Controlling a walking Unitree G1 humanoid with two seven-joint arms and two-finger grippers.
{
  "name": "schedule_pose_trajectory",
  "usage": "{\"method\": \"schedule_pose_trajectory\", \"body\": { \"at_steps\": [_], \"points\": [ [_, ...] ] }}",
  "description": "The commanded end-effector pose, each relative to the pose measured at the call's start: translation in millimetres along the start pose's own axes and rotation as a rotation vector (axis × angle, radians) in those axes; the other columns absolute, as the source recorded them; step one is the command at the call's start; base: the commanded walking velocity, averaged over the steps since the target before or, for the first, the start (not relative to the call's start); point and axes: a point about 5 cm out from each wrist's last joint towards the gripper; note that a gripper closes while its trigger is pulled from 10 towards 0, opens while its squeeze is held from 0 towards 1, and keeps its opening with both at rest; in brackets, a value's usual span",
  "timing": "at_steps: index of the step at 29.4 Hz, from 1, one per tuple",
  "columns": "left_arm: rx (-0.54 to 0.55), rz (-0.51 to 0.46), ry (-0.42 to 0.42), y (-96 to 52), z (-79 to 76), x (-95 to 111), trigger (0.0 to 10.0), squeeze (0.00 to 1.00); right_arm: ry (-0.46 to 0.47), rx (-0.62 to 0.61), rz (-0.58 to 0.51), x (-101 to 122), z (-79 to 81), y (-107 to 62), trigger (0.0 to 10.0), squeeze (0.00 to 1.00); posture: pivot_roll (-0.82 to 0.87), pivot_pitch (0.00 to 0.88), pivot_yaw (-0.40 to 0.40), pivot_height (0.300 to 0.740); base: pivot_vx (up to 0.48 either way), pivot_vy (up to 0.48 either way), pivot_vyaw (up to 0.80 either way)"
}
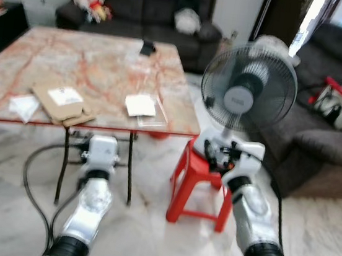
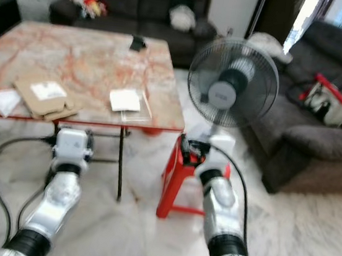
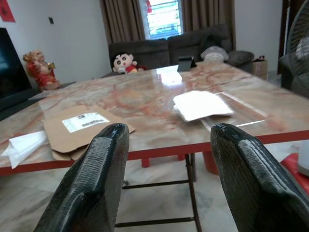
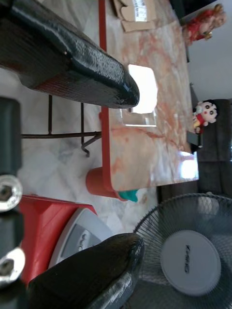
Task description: Picking trash to rubbish bin
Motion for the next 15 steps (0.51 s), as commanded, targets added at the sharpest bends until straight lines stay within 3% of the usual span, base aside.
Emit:
{"method": "schedule_pose_trajectory", "body": {
  "at_steps": [1,11,15],
  "points": [
    [0.003,0.005,-0.004,2.3,3.2,-0.3,10.0,0.0,0.005,0.006,-0.011,4.0,3.2,3.6,10.0,0.0,-0.04,0.032,-0.09,0.74,0.0,0.0,0.0],
    [0.047,0.03,-0.047,7.0,12.0,-0.3,10.0,0.0,-0.032,0.018,0.001,4.2,4.0,3.9,10.0,0.0,-0.03,0.032,-0.09,0.74,0.05,0.0,0.0],
    [0.051,0.029,-0.05,8.5,14.6,-0.2,10.0,0.0,-0.005,0.028,-0.008,3.2,6.4,3.7,10.0,0.0,-0.03,0.033,-0.09,0.74,0.268,0.0,0.79]
  ]
}}
Point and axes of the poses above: a point about 5 cm out from each wrist's last joint towards the gripper, its own y axis pointing out of the wrist towards the gripper, its own x axis along the axis of the wrist's last joint, z = x × y, and after that the axes turned 14 degrees about y, right-handed
